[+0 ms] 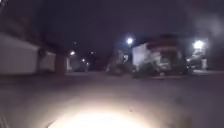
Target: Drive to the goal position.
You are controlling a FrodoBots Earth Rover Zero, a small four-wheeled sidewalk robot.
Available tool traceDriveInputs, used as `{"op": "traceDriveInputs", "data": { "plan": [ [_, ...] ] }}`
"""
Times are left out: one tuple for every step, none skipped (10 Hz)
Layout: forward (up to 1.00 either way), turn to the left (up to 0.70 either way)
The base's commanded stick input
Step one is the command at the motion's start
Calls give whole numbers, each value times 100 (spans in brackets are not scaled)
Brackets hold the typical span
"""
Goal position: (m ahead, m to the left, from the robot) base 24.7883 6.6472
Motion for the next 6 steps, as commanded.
{"op": "traceDriveInputs", "data": {
  "plan": [
    [70,-29],
    [70,-35],
    [70,-24],
    [70,-8],
    [70,0],
    [70,0]
  ]
}}
